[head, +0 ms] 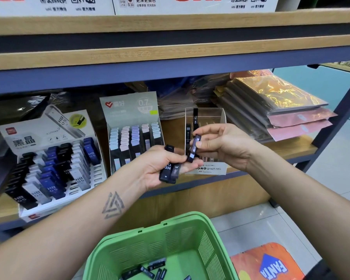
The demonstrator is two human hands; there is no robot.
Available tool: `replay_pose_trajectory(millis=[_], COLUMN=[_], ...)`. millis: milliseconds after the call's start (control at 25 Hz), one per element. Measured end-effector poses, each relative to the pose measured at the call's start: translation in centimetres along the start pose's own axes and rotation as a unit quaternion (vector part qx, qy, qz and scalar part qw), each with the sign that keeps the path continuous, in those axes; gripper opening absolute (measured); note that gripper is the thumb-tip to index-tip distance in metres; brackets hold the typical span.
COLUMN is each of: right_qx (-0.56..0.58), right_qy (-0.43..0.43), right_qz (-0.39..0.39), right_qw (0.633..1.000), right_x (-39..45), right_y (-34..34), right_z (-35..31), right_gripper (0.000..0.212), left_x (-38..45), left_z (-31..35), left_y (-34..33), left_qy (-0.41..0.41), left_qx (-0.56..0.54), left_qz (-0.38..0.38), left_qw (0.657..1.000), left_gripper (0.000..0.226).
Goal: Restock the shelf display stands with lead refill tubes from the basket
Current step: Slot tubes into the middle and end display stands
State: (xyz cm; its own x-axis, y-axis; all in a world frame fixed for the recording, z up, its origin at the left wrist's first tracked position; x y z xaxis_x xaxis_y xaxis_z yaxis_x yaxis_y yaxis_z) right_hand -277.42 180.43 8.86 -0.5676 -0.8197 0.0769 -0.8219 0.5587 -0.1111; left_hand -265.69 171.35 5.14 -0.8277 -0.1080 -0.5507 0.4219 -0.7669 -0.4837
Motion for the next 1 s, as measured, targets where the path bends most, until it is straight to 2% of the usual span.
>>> replay_pose_trajectory(millis=[160, 360, 480, 600, 800, 920, 1000], right_qx=[-0.002, -0.068, -0.109, -0.126, -0.151, -0.268, -0.326], right_qy=[0.048, 0.075, 0.079, 0.066, 0.070, 0.083, 0.085], right_qz=[-0.005, -0.079, -0.066, -0.063, -0.062, -0.087, -0.105], right_qw=[0.999, 0.992, 0.989, 0.988, 0.984, 0.956, 0.936], right_x=[0.1, 0.3, 0.6, 0.6, 0.5, 0.4, 0.3], right_y=[0.0, -0.4, 0.0, 0.4, 0.8, 0.4, -0.4], right_z=[-0.8, -0.9, -0.4, -0.3, -0.9, -1.4, -1.4], right_gripper=[0.031, 0.029, 0.034, 0.037, 0.034, 0.016, 0.013], left_x=[0.7, 0.2, -0.2, -0.5, -0.6, -0.7, -0.7], left_z=[-0.5, 0.2, 0.8, 1.5, 1.6, 2.0, 2.1], left_y=[1.3, 0.6, 0.8, 1.4, 1.4, 1.2, 0.9], left_qy=[0.019, -0.009, -0.052, -0.094, -0.109, -0.130, -0.148], left_qx=[0.017, 0.004, 0.047, 0.075, 0.085, 0.117, 0.150], left_qz=[0.064, 0.038, 0.079, 0.125, 0.139, 0.148, 0.151], left_qw=[0.998, 0.999, 0.994, 0.985, 0.981, 0.973, 0.966], left_gripper=[0.018, 0.020, 0.012, 0.016, 0.014, 0.013, 0.016])
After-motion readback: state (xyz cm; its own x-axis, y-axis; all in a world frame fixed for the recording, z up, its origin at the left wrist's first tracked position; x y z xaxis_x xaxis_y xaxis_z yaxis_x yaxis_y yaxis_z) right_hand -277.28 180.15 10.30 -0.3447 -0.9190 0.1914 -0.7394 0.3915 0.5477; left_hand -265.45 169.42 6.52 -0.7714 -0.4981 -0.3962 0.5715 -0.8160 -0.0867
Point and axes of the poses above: each hand's wrist, its own x-axis towards the middle knuckle, its own y-axis out of the back of the hand, z = x × y, the point moved 8 cm from there along x, towards the middle knuckle, and after that the axes turned 11 degrees about y, right-handed, at the moved point
